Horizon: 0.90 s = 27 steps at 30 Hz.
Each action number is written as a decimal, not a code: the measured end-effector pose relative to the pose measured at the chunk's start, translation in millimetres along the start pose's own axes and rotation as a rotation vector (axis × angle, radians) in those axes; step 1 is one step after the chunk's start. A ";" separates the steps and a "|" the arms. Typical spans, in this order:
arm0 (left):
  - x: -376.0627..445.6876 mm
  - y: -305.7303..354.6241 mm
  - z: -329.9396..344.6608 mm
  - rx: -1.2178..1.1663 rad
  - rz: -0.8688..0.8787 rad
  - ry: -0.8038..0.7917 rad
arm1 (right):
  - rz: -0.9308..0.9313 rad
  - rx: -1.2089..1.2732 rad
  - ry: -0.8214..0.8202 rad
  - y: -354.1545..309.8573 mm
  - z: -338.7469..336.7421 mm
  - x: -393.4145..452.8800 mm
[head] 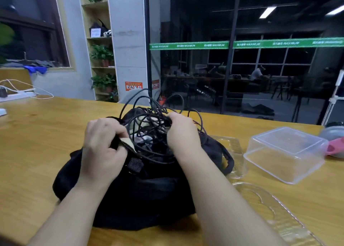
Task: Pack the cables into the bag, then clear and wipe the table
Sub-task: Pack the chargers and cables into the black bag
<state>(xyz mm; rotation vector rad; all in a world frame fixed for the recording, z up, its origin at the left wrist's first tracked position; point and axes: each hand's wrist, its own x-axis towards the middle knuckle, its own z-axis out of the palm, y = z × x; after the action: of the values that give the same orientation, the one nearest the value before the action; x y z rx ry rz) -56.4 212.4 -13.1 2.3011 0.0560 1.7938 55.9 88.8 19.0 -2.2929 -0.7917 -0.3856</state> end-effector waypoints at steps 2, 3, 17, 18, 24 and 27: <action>-0.3 0.9 -2.0 -0.011 -0.015 0.117 | -0.079 -0.106 -0.163 -8.5 3.3 -4.3; -0.5 -0.3 -2.4 -0.025 -0.017 0.150 | -0.111 -0.154 -0.263 -12.7 3.9 -4.3; -2.7 -11.0 11.6 -0.285 -0.121 -0.388 | -0.210 -0.032 -0.933 -27.2 -24.1 -17.4; -3.0 -11.1 11.8 -0.294 -0.144 -0.409 | -0.228 0.006 -0.906 -23.6 -28.6 -16.1; -5.7 -15.2 9.4 -0.326 -0.253 -0.455 | 0.012 0.246 -0.505 -6.1 -76.1 -6.1; -5.6 -12.8 8.1 -0.327 -0.274 -0.440 | 0.155 0.306 -0.191 -2.6 -85.7 5.4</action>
<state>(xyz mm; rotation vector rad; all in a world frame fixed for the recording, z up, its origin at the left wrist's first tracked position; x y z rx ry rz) -48.6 222.7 -22.9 2.2591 0.0038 1.0540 53.6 34.3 85.4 -2.1025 -0.7046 0.0251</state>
